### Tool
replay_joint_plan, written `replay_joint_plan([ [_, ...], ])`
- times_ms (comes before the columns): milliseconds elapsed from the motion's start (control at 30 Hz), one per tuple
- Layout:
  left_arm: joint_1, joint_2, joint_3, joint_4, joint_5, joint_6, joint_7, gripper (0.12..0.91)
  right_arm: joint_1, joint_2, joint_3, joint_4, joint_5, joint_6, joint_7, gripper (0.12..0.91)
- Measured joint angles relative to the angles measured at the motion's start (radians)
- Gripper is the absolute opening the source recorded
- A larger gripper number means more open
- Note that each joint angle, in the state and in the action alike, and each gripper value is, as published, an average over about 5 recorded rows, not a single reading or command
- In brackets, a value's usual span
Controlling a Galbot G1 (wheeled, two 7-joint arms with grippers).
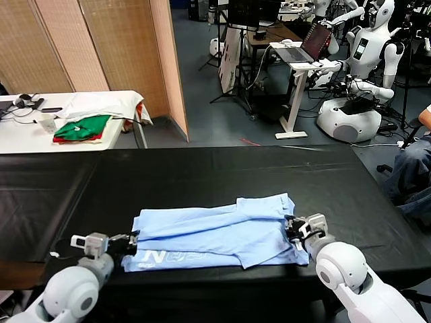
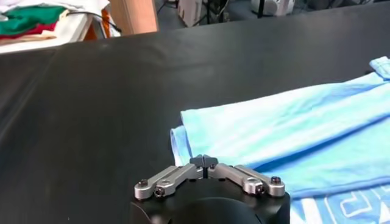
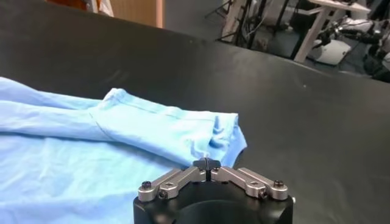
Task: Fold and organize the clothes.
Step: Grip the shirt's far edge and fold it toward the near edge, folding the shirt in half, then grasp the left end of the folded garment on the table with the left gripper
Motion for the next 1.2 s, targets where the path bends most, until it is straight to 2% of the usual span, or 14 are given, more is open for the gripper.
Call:
replay_joint_plan([
  [233, 0.008, -0.007, -0.001, 0.002, 0.017, -0.004, -0.004, 0.145, -0.017, -0.001, 0.013, 0.016, -0.001, 0.0, -0.05, 0.16],
  [333, 0.015, -0.013, -0.005, -0.01, 0.025, -0.001, -0.012, 0.154, -0.03, -0.005, 0.029, 0.038, 0.018, 0.0, -0.055, 0.282],
  [400, 0.022, -0.016, -0.013, -0.023, 0.024, 0.002, -0.019, 0.21, -0.042, -0.007, 0.046, 0.058, 0.032, 0.0, -0.053, 0.41],
  [600, 0.039, -0.02, -0.055, -0.076, 0.025, 0.009, -0.034, 0.568, -0.064, 0.0, 0.107, 0.097, 0.056, 0.0, -0.049, 0.78],
  [700, 0.031, -0.026, -0.072, -0.081, 0.022, -0.003, -0.034, 0.755, -0.071, 0.011, 0.128, 0.1, 0.056, 0.0, -0.047, 0.884],
  [800, 0.01, -0.038, -0.08, -0.067, 0.005, -0.018, -0.035, 0.872, -0.087, 0.021, 0.146, 0.106, 0.053, 0.0, -0.047, 0.904],
  [867, -0.003, -0.047, -0.084, -0.051, -0.008, -0.022, -0.038, 0.895, -0.096, 0.027, 0.157, 0.106, 0.049, 0.0, -0.045, 0.906],
  [1033, -0.016, -0.071, -0.091, -0.013, -0.033, -0.035, -0.024, 0.906, -0.09, 0.053, 0.169, 0.079, 0.042, 0.006, -0.033, 0.907],
  [1200, -0.05, -0.099, -0.085, 0.037, -0.069, -0.056, -0.007, 0.907, -0.057, 0.082, 0.159, 0.029, 0.027, 0.044, -0.031, 0.907],
])
